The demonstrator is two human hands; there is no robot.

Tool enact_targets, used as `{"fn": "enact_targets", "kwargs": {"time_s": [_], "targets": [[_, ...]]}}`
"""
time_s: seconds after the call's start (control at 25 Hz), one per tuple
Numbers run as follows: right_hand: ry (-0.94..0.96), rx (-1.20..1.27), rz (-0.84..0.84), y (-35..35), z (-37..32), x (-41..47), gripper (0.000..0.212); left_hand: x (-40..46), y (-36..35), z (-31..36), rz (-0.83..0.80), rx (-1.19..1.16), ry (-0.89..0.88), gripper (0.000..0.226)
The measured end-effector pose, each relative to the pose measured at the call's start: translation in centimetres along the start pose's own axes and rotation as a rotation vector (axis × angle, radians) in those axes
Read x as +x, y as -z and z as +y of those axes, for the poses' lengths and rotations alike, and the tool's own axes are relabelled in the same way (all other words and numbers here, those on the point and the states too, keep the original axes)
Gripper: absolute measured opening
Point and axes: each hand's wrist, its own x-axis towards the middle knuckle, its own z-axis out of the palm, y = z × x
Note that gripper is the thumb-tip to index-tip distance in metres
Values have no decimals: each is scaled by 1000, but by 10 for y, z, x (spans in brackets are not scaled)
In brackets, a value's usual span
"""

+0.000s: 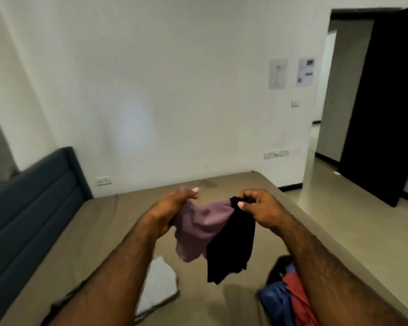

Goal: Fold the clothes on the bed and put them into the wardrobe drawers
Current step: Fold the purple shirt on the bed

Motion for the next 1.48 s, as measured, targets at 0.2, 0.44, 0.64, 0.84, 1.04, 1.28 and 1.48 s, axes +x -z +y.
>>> {"fn": "enact_targets", "kwargs": {"time_s": [0.2, 0.44, 0.64, 0.84, 1.04, 1.28, 1.48], "targets": [[184, 133, 16, -63, -108, -40, 9, -75, 49, 31, -57, 384, -81, 32], [313, 116, -178, -124, -132, -52, 23, -137, 83, -12, -42, -187, -139, 20], [292, 99, -221, -131, -113, -47, 13, -139, 54, -26, 230, -277, -127, 23], [360, -72, -157, -113, -100, -27, 8, -121, 24, -15, 517, -57, -202, 20], [459, -197, -86, -102, -72, -20, 6, -99, -5, -24, 749, 131, -185, 16], [431, -35, 109, -74, -59, -8, 16, -83, 19, -46, 1101, 187, 38, 25], [183, -25, -148, -95, -59, -12, 22, -83, 36, -34, 799, 281, -269, 16]]}}
